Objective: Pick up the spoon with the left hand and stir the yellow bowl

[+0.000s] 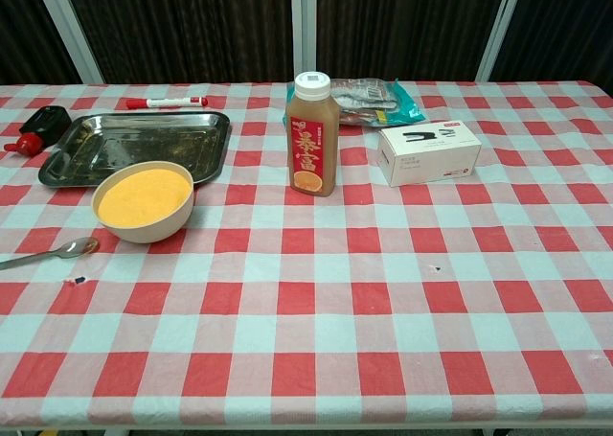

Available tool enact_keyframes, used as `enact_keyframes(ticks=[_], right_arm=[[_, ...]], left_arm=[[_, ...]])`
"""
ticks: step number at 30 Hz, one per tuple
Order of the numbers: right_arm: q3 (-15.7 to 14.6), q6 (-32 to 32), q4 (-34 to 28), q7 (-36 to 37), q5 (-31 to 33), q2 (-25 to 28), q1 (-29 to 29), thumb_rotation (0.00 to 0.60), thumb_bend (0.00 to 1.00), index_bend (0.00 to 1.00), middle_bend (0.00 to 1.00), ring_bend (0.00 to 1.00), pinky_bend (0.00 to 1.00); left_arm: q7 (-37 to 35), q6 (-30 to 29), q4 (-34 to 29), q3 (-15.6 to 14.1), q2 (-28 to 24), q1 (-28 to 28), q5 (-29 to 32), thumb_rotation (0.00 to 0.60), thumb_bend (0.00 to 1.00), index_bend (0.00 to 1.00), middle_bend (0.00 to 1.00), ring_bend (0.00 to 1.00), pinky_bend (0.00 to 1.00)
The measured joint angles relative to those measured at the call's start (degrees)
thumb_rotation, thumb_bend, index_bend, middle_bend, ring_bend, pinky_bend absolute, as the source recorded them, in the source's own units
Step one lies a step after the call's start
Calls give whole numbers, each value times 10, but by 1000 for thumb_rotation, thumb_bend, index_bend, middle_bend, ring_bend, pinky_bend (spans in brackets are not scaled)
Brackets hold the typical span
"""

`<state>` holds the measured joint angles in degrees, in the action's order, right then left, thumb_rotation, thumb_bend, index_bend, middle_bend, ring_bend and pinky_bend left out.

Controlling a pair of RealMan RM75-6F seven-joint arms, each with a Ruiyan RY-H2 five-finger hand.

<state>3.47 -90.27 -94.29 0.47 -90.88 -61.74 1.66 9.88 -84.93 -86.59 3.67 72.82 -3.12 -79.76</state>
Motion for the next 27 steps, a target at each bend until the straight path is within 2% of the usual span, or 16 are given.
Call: enact_keyframes(ticks=[16,17,20,24,27], right_arm=[[4,-1,12,16,4,6,2,600,197,103,254,131,200],[5,0,13,17,4,6,4,600,196,103,255,131,199],[6,3,17,21,5,7,6,600,196,103,255,131,200],[9,12,22,25,11,7,12,600,197,103,259,131,200],[11,21,23,25,14,7,18,600,197,103,261,131,200]], left_arm=[[6,4,4,2,8,-12,-14,600,71,406,455,363,373],[7,10,4,2,8,-16,-15,600,71,413,468,374,416],[9,41,0,0,5,-32,-18,600,75,437,536,470,650],[5,97,-7,-3,2,-60,-18,600,145,522,707,716,900],[5,145,-10,-3,5,-86,-12,600,168,529,858,873,996]])
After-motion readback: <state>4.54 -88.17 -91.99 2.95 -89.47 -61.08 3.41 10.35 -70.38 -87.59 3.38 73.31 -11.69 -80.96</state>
